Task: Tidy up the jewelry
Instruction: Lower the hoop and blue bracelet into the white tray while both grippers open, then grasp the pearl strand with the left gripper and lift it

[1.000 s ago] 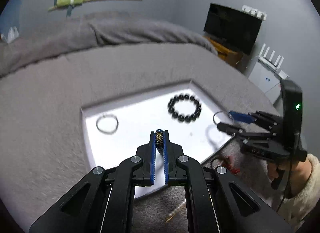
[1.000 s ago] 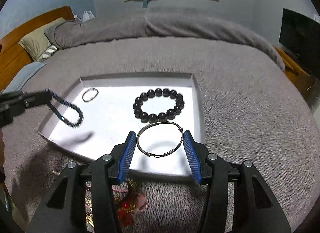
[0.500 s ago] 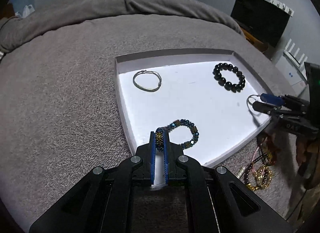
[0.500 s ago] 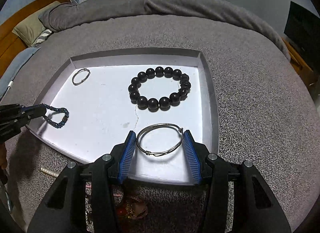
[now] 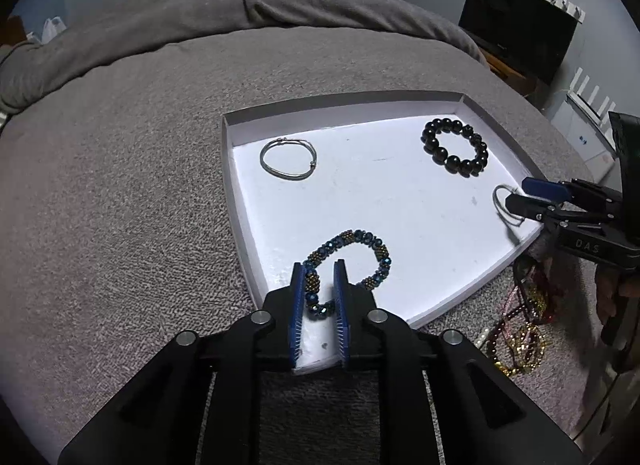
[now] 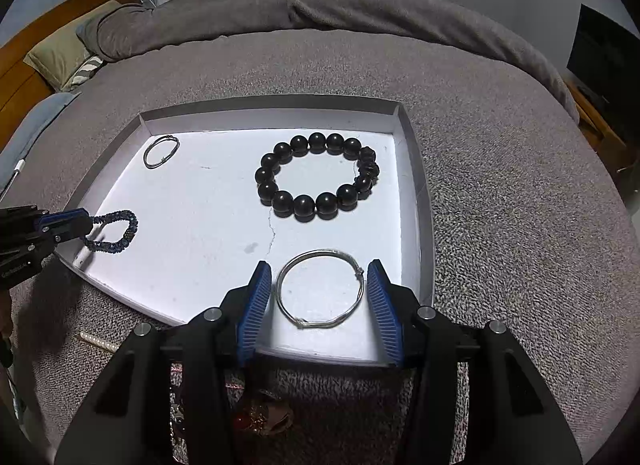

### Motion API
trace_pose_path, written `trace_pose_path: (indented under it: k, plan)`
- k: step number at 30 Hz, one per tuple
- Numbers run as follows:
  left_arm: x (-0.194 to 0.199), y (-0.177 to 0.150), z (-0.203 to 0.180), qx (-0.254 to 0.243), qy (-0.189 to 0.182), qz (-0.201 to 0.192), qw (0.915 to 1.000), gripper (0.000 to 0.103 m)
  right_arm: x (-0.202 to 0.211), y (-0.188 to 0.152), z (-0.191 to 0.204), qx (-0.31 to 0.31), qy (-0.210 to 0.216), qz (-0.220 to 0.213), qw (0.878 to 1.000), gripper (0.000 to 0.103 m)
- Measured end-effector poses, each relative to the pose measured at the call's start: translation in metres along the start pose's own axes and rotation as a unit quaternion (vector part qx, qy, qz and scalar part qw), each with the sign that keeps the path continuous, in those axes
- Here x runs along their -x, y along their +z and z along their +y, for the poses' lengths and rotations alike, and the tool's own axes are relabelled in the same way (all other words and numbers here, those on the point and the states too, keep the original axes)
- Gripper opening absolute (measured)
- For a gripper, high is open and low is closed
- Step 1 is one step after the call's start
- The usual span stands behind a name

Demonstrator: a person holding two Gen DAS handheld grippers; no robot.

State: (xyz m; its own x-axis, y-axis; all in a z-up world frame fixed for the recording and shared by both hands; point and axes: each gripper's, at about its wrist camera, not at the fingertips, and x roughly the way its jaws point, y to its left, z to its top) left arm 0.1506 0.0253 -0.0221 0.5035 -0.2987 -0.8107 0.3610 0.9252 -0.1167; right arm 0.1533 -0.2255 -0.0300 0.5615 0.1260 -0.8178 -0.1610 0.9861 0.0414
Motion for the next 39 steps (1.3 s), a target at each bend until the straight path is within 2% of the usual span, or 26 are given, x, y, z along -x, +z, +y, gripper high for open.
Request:
trace_pose_path:
  k: [2,5,6,8,10,14,16,18,23,29,32,39]
  plan:
    - [0.003,0.0,-0.001,0.0,-0.005,-0.005,1.0,0.026,0.001,0.0,0.0,-0.001,0.002,-0.003,1.0,0.059]
    - [0.01,0.0,-0.006,-0.006,0.001,-0.014,0.9999,0.042,0.009,-0.002,0.0,-0.004,0.006,-0.014,1.0,0.06]
    - [0.014,0.0,-0.007,-0.01,0.011,-0.02,0.9997,0.051,0.012,-0.002,0.0,-0.005,0.007,-0.018,1.0,0.06]
    - [0.022,-0.001,-0.011,-0.015,0.016,-0.031,0.9993,0.058,0.021,-0.003,-0.001,-0.008,0.008,-0.027,1.0,0.067]
    - [0.03,-0.003,-0.013,-0.016,0.022,-0.039,0.9989,0.074,0.032,-0.005,-0.002,-0.011,0.01,-0.039,0.999,0.072]
    - [0.049,-0.009,-0.014,-0.015,0.04,-0.057,0.9975,0.082,0.053,-0.011,-0.007,-0.021,0.007,-0.057,0.998,0.089]
    - [0.055,-0.012,-0.013,-0.011,0.045,-0.061,0.9971,0.089,0.062,-0.015,-0.009,-0.027,0.008,-0.066,0.997,0.093]
    - [0.062,-0.016,-0.012,-0.007,0.053,-0.066,0.9964,0.091,0.07,-0.02,-0.011,-0.033,0.007,-0.074,0.997,0.097]
    - [0.075,-0.029,-0.013,-0.002,0.069,-0.07,0.9952,0.093,0.088,-0.033,-0.014,-0.041,-0.007,-0.092,0.995,0.097]
    - [0.083,-0.044,-0.021,-0.002,0.07,-0.075,0.9947,0.094,0.103,-0.053,-0.017,-0.038,-0.044,-0.108,0.992,0.097]
    - [0.081,-0.05,-0.029,-0.017,0.081,-0.071,0.9941,0.094,0.11,-0.065,-0.02,-0.039,-0.037,-0.112,0.992,0.097]
    - [0.07,-0.064,-0.046,-0.041,0.077,-0.055,0.9946,0.094,0.118,-0.085,-0.03,-0.04,-0.037,-0.113,0.992,0.097]
